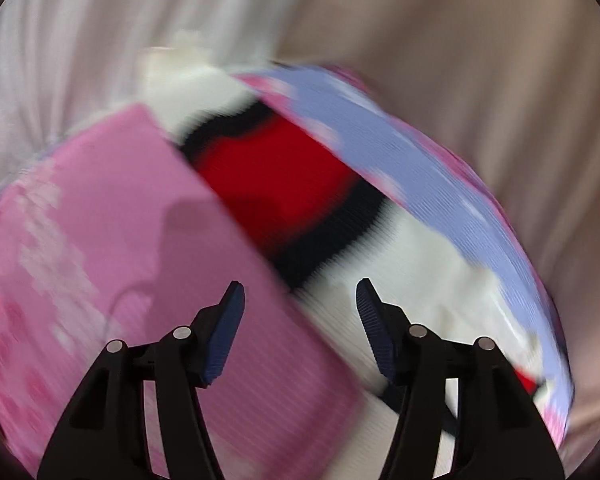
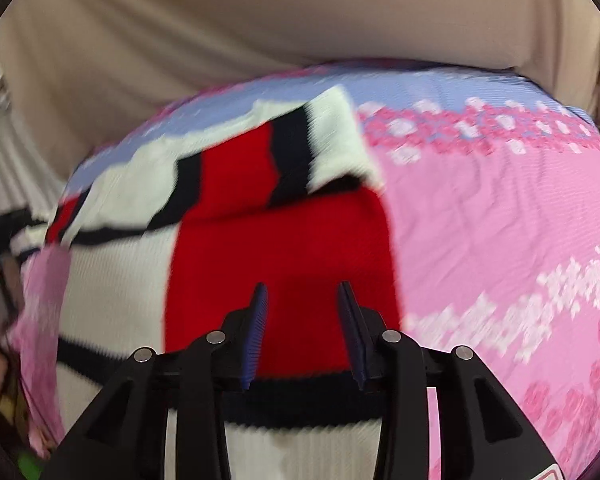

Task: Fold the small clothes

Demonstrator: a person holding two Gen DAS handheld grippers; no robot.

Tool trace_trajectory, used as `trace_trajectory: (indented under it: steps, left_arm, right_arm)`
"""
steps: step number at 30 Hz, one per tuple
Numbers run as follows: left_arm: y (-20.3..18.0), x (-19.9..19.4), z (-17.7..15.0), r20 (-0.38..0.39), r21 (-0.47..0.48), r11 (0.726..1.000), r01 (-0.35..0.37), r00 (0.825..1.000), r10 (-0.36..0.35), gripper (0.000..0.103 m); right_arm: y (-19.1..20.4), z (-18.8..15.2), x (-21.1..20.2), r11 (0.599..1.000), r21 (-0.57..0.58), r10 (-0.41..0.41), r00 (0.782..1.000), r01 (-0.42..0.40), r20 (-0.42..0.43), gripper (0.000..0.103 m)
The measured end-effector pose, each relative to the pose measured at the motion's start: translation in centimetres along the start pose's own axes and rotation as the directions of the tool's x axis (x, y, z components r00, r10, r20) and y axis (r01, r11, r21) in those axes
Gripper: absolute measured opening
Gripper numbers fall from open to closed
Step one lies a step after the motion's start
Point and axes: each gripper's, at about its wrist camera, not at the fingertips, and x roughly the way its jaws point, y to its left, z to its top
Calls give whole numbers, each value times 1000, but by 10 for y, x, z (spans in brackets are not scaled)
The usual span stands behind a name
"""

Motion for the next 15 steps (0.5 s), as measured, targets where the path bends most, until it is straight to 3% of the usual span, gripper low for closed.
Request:
trace_trajectory:
  steps: [3, 7, 9, 10, 12, 13, 15]
  left_arm:
    - [41, 18, 41, 32, -85, 994, -67, 997, 70, 56]
    - [75, 50, 75, 7, -188, 981, -54, 998, 56, 55]
    - [82, 72, 82, -33, -205, 977, -66, 998, 60, 43]
    - [85, 83, 82, -65, -215, 975, -56, 997, 43, 26]
    - [82, 88, 85, -49, -206, 978, -41, 998, 31, 5]
    - [79, 91, 87, -62, -194, 981, 0, 998, -13, 0]
    - [70, 84, 89, -36, -168, 985, 27, 999, -33, 0]
  right_arm:
    - [37, -19, 3, 998, -35, 42, 997, -44, -59, 36]
    - [78, -33, 3, 991, -117, 55, 994, -66, -95, 37]
    - [94, -36, 0, 987, -147, 52, 994, -66, -94, 39]
    - [98, -37, -2, 986, -156, 49, 995, -63, -92, 40]
    - [102, -39, -3, 985, -162, 42, 995, -57, -90, 41]
    - [102, -39, -4, 986, -160, 42, 995, -56, -91, 41]
    - [100, -40, -5, 986, -156, 38, 995, -51, -90, 41]
